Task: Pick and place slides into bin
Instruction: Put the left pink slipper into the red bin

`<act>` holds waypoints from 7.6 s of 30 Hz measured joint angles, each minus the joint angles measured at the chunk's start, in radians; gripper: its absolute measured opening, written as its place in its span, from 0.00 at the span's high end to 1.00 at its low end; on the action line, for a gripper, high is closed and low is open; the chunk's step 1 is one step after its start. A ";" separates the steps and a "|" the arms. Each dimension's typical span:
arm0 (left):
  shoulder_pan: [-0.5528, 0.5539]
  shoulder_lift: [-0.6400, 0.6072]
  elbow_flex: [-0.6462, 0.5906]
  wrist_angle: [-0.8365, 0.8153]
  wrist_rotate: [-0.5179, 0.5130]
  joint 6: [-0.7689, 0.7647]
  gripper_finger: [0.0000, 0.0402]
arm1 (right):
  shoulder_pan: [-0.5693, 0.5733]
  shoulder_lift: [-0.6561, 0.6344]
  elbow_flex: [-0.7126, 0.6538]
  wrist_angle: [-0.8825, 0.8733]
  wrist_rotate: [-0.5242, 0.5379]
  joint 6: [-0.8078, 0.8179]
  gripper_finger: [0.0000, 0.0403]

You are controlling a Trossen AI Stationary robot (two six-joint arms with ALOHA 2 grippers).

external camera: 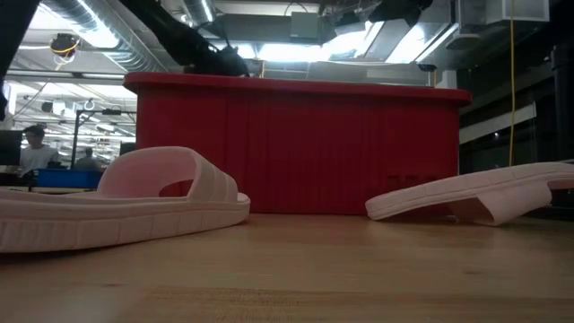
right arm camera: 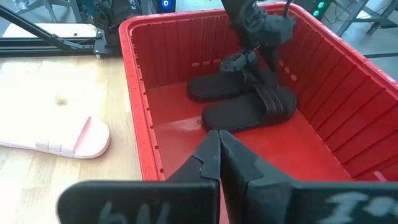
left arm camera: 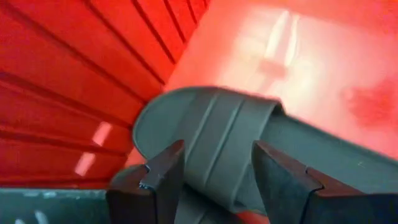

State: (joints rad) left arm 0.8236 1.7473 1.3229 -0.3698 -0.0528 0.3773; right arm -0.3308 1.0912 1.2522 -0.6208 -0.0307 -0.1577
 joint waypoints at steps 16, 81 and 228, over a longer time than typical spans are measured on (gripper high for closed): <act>-0.143 -0.336 0.004 -0.001 0.001 0.025 0.55 | 0.002 -0.001 0.000 0.084 -0.091 0.022 0.99; -1.333 -0.591 -0.295 -0.542 -0.392 -0.965 0.88 | 0.813 0.355 0.001 0.490 0.485 0.264 0.99; -1.148 -0.346 0.020 -0.277 -1.133 -0.512 0.99 | 0.601 0.848 0.947 -0.339 0.754 0.181 0.60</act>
State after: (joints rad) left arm -0.3248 1.4014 1.3433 -0.6464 -1.1858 -0.1349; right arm 0.2698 1.9396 2.1994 -0.9603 0.7235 0.0228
